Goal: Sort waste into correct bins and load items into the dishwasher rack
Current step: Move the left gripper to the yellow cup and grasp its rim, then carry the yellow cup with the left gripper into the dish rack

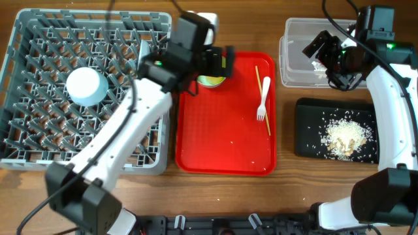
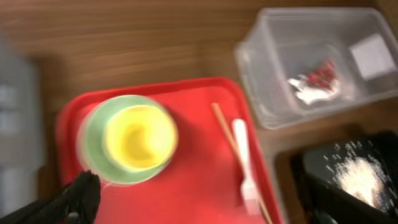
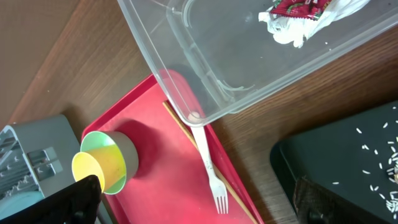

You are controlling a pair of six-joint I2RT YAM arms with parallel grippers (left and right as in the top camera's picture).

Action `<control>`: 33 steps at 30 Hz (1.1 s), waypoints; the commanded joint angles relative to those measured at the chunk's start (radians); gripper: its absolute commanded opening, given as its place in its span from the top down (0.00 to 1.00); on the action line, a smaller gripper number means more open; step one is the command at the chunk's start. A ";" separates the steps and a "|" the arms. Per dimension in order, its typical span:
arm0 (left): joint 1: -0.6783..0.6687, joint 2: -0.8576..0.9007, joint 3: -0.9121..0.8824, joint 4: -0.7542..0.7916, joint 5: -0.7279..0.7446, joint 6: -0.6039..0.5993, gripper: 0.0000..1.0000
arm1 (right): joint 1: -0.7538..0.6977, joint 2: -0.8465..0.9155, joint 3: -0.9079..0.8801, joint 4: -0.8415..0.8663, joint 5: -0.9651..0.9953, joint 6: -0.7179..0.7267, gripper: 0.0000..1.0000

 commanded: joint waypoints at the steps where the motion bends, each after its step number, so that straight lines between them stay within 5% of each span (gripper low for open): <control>1: -0.032 0.113 0.002 0.065 0.056 0.089 0.00 | 0.003 0.003 -0.006 0.002 0.013 0.012 0.00; 10: -0.035 0.291 0.002 0.141 -0.098 0.165 0.11 | 0.003 0.003 -0.006 0.002 0.013 0.012 0.00; 14: -0.035 0.312 0.002 0.133 -0.099 0.179 0.52 | 0.003 0.003 -0.006 0.002 0.013 0.012 0.00; 23: -0.031 0.361 0.002 0.134 -0.116 0.179 0.51 | 0.003 0.003 -0.006 0.002 0.013 0.011 0.00; 27: -0.009 0.364 0.002 0.131 -0.132 0.178 0.60 | 0.003 0.003 -0.006 0.002 0.013 0.012 0.00; 33: 0.005 0.398 0.000 0.102 -0.128 0.179 0.61 | 0.003 0.003 -0.006 0.002 0.013 0.012 0.00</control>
